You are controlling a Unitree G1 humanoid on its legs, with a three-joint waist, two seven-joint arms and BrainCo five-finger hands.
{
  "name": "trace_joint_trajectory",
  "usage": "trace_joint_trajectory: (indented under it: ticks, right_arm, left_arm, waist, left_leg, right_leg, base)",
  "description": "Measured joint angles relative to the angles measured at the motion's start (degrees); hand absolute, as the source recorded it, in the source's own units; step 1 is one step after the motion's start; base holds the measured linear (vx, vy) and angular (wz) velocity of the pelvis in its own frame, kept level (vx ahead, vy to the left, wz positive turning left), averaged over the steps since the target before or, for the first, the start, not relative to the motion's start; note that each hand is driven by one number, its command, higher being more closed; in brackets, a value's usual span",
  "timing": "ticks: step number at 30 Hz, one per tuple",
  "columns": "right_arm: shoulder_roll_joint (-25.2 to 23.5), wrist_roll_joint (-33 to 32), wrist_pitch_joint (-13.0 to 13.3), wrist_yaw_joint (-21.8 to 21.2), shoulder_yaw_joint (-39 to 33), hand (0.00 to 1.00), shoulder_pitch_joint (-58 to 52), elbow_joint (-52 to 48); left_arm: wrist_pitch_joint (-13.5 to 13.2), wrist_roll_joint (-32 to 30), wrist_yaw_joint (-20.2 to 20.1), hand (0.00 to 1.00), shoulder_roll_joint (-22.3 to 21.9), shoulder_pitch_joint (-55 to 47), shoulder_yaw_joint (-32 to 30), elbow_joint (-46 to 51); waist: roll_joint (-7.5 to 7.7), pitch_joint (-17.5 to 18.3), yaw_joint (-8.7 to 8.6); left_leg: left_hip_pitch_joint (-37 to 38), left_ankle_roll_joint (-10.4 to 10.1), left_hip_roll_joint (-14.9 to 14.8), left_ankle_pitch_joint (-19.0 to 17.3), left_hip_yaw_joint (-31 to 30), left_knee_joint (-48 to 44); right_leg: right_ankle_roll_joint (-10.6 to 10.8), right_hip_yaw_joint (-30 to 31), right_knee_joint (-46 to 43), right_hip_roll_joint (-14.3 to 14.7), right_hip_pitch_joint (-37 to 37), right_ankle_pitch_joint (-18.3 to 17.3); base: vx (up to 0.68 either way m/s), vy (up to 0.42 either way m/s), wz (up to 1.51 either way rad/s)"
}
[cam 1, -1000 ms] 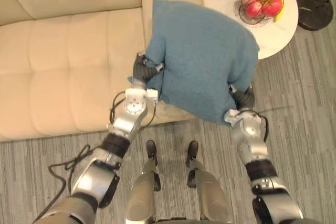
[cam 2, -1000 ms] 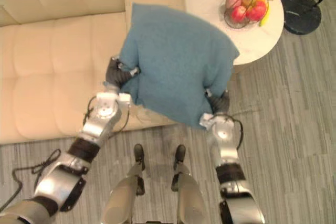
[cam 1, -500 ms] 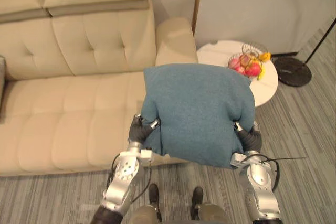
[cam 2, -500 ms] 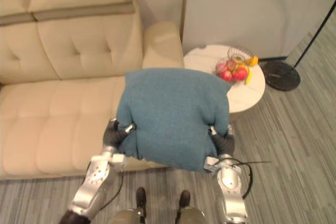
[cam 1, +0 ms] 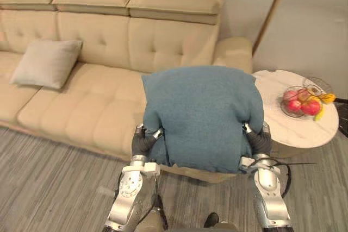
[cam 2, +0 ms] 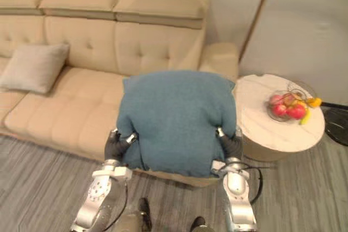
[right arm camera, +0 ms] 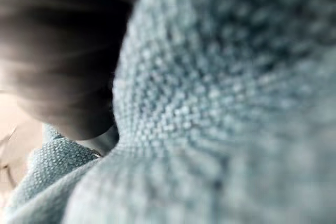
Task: Pick up cushions and gather them together orderly.
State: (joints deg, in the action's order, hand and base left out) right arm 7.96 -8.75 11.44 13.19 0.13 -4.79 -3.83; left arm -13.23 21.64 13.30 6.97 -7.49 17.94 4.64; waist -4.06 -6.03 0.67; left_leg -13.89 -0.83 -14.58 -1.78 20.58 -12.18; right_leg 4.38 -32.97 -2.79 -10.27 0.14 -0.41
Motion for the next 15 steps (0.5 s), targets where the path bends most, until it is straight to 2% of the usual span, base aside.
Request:
trace_joint_trajectory:
  ticks: [1, 2, 3, 4, 5, 6, 7, 8, 9, 10, 11, 12, 13, 14, 15]
  right_arm:
    - [0.3, 0.0, 0.0, 0.2, -0.1, 1.0, 0.1, 0.0]
    - [-0.5, 0.2, -0.1, 0.4, -0.2, 1.0, -0.1, 0.2]
    - [-0.8, 0.3, -0.2, 0.4, -0.2, 1.0, -0.3, 0.2]
    - [-1.5, 1.6, -0.2, 0.4, -0.3, 1.0, -0.3, 0.2]
    - [-1.7, 2.1, -0.3, 0.4, -0.5, 1.0, -0.3, 0.2]
    - [-1.6, 2.1, -0.3, 0.4, -0.7, 1.0, -0.3, 0.2]
    - [-1.3, 2.2, -0.5, 0.4, -1.0, 1.0, -0.2, 1.1]
    - [-1.3, 2.1, -0.8, 0.4, -1.2, 1.0, -0.1, 2.6]
    - [-1.3, 2.1, -1.0, 0.4, -1.3, 1.0, -0.1, 3.1]
    - [-1.7, 2.0, -1.6, 0.4, -1.6, 1.0, -0.1, 4.4]
    - [-1.8, 2.0, -1.7, 0.4, -1.7, 1.0, -0.2, 4.6]
    - [-2.7, 2.0, -1.7, 0.3, -1.9, 1.0, -0.3, 4.7]
    - [-3.1, 2.0, -1.7, 0.2, -2.1, 1.0, -0.2, 4.7]
    - [-3.1, 2.0, -1.6, 0.2, -2.1, 1.0, -0.2, 4.7]
    - [-2.9, 2.0, -1.2, -0.1, -2.1, 1.0, 0.1, 4.6]
  left_arm:
    - [-0.1, 0.0, 0.0, 1.0, -0.4, 0.1, 0.0, -0.1]
    - [-0.4, 0.1, 0.0, 1.0, -0.2, 0.1, 0.1, -0.6]
    - [-0.5, 0.1, 0.0, 1.0, 0.0, 0.1, 0.1, -1.0]
    - [-0.5, 0.7, 0.0, 1.0, 0.4, 0.1, 0.1, -2.3]
    - [-0.5, 1.1, -0.1, 1.0, 0.6, 0.1, 0.4, -3.7]
    - [-0.5, 1.1, -0.1, 1.0, 0.5, 0.2, 0.6, -4.2]
    - [-0.5, 1.1, -0.1, 1.0, 0.5, 0.1, 1.3, -5.3]
    - [-0.4, 1.1, -0.1, 1.0, 0.7, 0.1, 1.7, -5.9]
    - [-0.2, 1.1, -0.2, 1.0, 0.7, 0.0, 1.8, -6.0]
    - [0.1, 1.0, -0.3, 1.0, 1.0, -0.2, 1.9, -6.1]
    - [0.1, 1.0, -0.3, 1.0, 1.1, -0.2, 1.9, -6.2]
    - [0.1, 1.0, -0.4, 1.0, 1.5, -0.1, 1.9, -6.4]
    - [0.1, 1.0, -1.3, 1.0, 2.0, -0.1, 1.9, -6.4]
    - [0.1, 1.0, -1.4, 1.0, 2.2, -0.1, 1.9, -6.4]
    - [0.1, 1.0, -2.0, 1.0, 2.6, 0.0, 1.9, -6.4]
  waist:
    - [-0.38, 0.3, -0.67]
    - [0.91, 0.7, -0.88]
    - [1.4, 1.0, -0.95]
    - [2.38, 1.5, -1.32]
    - [2.68, 1.7, -1.4]
    - [2.57, 1.7, -1.39]
    - [1.99, 1.8, -1.02]
    - [1.89, 1.6, -0.77]
    - [1.8, 1.5, -0.79]
    - [1.51, 0.9, -1.09]
    - [1.26, 0.7, -1.43]
    - [0.65, 0.3, -2.76]
    - [0.99, 0.2, -3.33]
    - [1.35, 0.2, -3.25]
    - [2.13, 0.1, -2.84]
  left_leg:
    - [-0.2, -2.4, 0.5, 1.8, 1.5, 0.2]
    - [0.0, -2.0, 3.4, 1.6, 2.4, 1.1]
    - [-0.2, -1.7, 4.4, 1.4, 2.5, 1.3]
    - [-0.4, -0.6, 7.1, 0.4, 2.5, 1.4]
    - [-0.9, 0.6, 9.0, -1.4, 2.5, 0.2]
    - [-1.2, 1.0, 9.3, -2.2, 2.5, -0.6]
    - [-1.7, 1.9, 10.3, -3.8, 2.7, -2.0]
    - [-1.1, 2.7, 11.5, -4.4, 2.8, -1.9]
    - [-0.6, 3.1, 11.8, -4.7, 2.6, -1.7]
    - [1.6, 4.3, 12.5, -5.1, 1.9, -0.7]
    - [2.1, 4.5, 12.5, -5.3, 1.2, -0.5]
    - [3.6, 4.6, 12.7, -5.6, -0.6, 0.8]
    - [5.5, 5.0, 13.6, -5.3, -0.9, 3.2]
    - [6.4, 5.3, 14.3, -5.0, -0.9, 4.1]
    - [9.0, 6.1, 17.3, -4.5, -1.0, 6.7]
  right_leg:
    - [1.3, 0.1, 0.1, -0.9, -0.1, 0.3]
    - [2.5, 0.9, 0.7, -3.5, -0.4, 1.1]
    - [2.9, 1.2, 1.1, -4.4, -0.5, 1.4]
    - [3.7, 1.3, 1.2, -6.8, -0.6, 1.9]
    - [4.3, 1.3, -0.2, -8.9, -0.8, 2.6]
    - [4.5, 1.6, -1.6, -9.7, -1.3, 2.8]
    - [4.4, 3.7, -8.8, -12.7, -4.7, 2.9]
    - [-1.0, 5.5, -16.6, -15.2, -8.2, 3.4]
    - [-3.6, 6.7, -19.4, -15.7, -9.6, 4.4]
    - [-6.8, 13.3, -26.2, -15.5, -13.1, 5.1]
    - [-5.7, 15.4, -27.8, -14.5, -13.5, 3.3]
    - [-1.6, 21.3, -31.2, -8.8, -14.7, -3.4]
    - [1.0, 24.5, -29.9, -2.6, -15.5, -7.6]
    - [1.1, 24.7, -28.9, -1.3, -15.7, -8.5]
    - [-0.2, 22.8, -24.8, 2.4, -16.1, -10.2]
  base:
    - [0.07, 0.354, 0.2]
    - [0.06, 0.291, 0.22]
    - [0.11, 0.419, 0.19]
    - [0.13, 0.402, 0.3]
    - [0.14, 0.393, 0.31]
    - [0.13, 0.342, 0.2]
    - [0.14, 0.362, 0.11]
    - [0.16, 0.363, 0.09]
    - [0.18, 0.363, 0.1]
    - [0.16, 0.258, 0.12]
    - [0.2, 0.273, 0.46]
    - [0.2, 0.186, 0.67]
    - [0.21, 0.167, 0.61]
    - [0.28, 0.157, 0.33]
    - [0.24, 0.116, 0.17]
